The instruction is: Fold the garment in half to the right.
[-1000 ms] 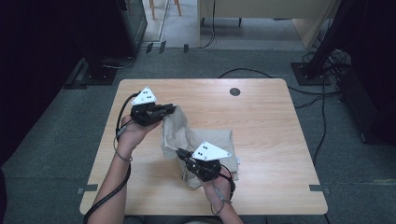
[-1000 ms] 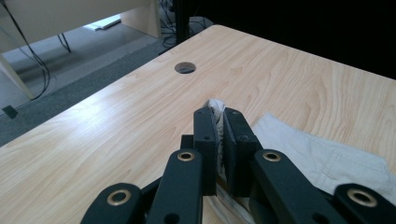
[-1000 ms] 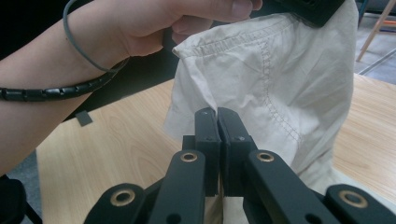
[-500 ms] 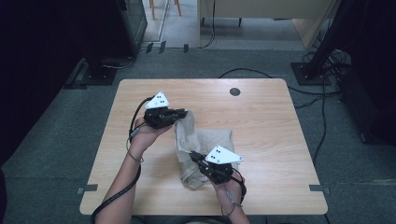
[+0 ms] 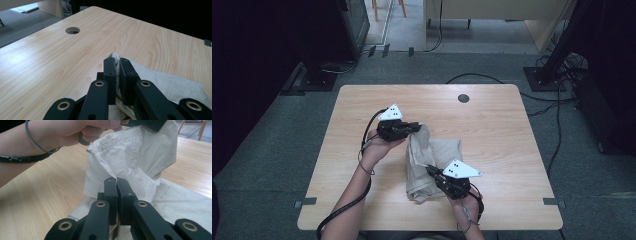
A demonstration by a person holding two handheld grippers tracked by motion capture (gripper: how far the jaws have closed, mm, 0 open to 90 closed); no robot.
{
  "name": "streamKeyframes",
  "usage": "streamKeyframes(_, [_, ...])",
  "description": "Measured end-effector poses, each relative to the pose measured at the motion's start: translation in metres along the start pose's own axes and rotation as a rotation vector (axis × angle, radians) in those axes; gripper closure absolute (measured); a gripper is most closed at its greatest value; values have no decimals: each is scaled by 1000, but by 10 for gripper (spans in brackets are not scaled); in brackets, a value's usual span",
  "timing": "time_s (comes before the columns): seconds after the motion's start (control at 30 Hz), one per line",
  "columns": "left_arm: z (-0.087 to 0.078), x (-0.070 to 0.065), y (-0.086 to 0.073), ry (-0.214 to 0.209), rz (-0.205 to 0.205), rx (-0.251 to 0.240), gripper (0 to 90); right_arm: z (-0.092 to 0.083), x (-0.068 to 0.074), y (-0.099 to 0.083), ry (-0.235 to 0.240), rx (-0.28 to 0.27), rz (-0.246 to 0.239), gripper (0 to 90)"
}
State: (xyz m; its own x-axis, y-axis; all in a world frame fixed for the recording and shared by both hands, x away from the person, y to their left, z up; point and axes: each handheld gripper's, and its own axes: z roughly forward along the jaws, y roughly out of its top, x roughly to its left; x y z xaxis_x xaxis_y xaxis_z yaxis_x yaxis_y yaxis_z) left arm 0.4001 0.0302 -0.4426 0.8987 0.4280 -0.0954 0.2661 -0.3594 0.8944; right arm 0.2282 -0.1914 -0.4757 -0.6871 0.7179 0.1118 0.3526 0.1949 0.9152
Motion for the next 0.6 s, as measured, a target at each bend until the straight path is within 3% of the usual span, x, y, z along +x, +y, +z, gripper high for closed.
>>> streamKeyframes(0.27, [21, -2, -10, -25, -21, 5, 851, -2, -10, -12, -18, 19, 11, 868])
streamKeyframes(0.47, [32, -6, -11, -16, -5, 27, 850, -2, -20, -20, -15, 59, 39, 866])
streamKeyframes(0.6, [38, -8, -11, 0, 13, 46, 848, -3, -23, -22, -31, 76, 22, 864])
